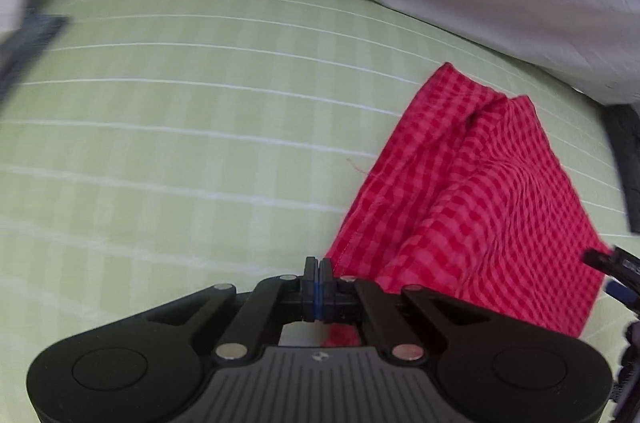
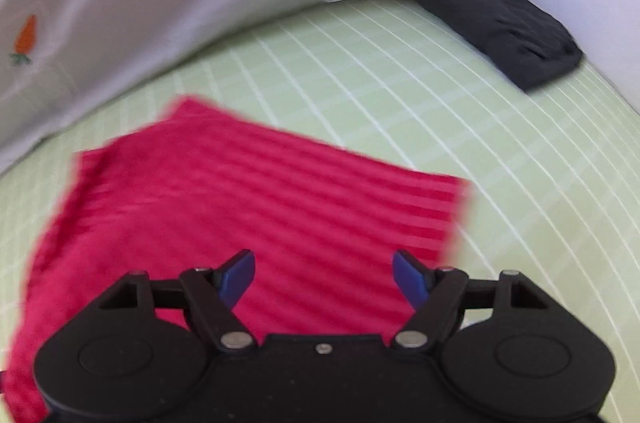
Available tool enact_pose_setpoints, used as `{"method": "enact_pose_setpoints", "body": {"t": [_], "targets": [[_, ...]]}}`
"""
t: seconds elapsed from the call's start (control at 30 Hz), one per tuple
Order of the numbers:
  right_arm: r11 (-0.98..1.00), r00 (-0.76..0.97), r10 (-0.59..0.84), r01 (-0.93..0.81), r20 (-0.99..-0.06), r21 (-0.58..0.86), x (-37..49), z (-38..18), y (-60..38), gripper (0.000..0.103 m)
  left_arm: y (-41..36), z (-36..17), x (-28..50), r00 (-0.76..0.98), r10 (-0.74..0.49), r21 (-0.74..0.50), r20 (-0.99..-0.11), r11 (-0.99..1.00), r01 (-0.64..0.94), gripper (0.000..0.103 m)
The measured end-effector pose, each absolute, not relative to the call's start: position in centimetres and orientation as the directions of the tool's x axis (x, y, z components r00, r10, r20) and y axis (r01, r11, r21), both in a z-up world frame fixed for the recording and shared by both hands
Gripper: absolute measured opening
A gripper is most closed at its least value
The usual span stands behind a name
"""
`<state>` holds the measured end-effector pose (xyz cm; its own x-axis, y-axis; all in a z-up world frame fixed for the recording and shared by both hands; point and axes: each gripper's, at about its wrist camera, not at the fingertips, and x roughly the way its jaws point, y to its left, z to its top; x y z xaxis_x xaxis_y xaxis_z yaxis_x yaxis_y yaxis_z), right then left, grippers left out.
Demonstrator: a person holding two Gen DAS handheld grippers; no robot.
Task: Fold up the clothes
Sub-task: 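Open both grippers and reach to the cloth's edge, then grasp the cloth edge with the left gripper and shake it out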
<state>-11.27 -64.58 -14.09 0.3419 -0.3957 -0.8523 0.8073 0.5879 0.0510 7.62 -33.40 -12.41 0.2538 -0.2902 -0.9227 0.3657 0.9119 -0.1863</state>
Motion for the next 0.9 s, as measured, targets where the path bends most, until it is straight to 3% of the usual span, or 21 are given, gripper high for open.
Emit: {"method": "enact_pose_setpoints", "body": {"t": [0.27,0.37,0.43,0.47,0.5,0.67,0.73,0.8,0.87,0.9], "targets": [[0.687,0.405,-0.255,0.715,-0.878,0.131,-11.3,-16.0,-61.1,0.081,-27.5,-11.8,6.4,0.278,-0.239,-0.182,-0.931,0.959,0.216,0.000],[0.767,0.429,-0.256,0.635,-0.866,0.088,-9.8,-16.2,-58.9,0.074,-27.5,-11.6,6.2,0.295,-0.231,-0.171,-0.927,0.961,0.217,0.000],[0.833,0.448,-0.252,0.552,-0.858,0.044,-8.9,-16.1,-57.8,0.040,-26.9,-11.3,6.1,0.308,-0.214,-0.153,-0.927,0.965,0.212,0.000],[0.861,0.456,-0.240,0.507,-0.857,0.028,-8.4,-16.0,-57.7,0.029,-26.6,-11.1,6.1,0.314,-0.205,-0.143,-0.927,0.967,0.209,0.000],[0.886,0.461,-0.223,0.463,-0.859,0.018,-8.0,-16.0,-57.9,0.002,-26.3,-11.0,6.4,0.321,-0.194,-0.133,-0.927,0.970,0.204,0.000],[0.873,0.486,-0.278,0.487,-0.829,-0.007,-7.2,-14.1,-62.1,0.000,-24.0,-8.6,8.4,0.432,-0.099,-0.019,-0.896,0.983,0.185,0.000],[0.846,0.487,-0.368,0.529,-0.792,-0.068,-6.8,-12.7,-63.7,0.000,-23.2,-7.3,9.9,0.504,-0.046,0.042,-0.862,0.986,0.161,0.000],[0.803,0.485,-0.450,0.587,-0.750,-0.103,-6.2,-11.6,-65.7,0.001,-23.2,-7.1,10.5,0.519,-0.054,0.017,-0.853,0.991,0.131,0.000],[0.776,0.485,-0.476,0.625,-0.733,-0.090,-5.6,-11.0,-67.1,0.005,-23.4,-6.9,11.0,0.527,-0.069,-0.019,-0.847,0.995,0.101,0.002],[0.769,0.481,-0.481,0.633,-0.733,-0.089,-5.5,-10.9,-67.2,0.024,-23.5,-6.8,11.2,0.531,-0.077,-0.037,-0.844,0.996,0.085,0.003]]}}
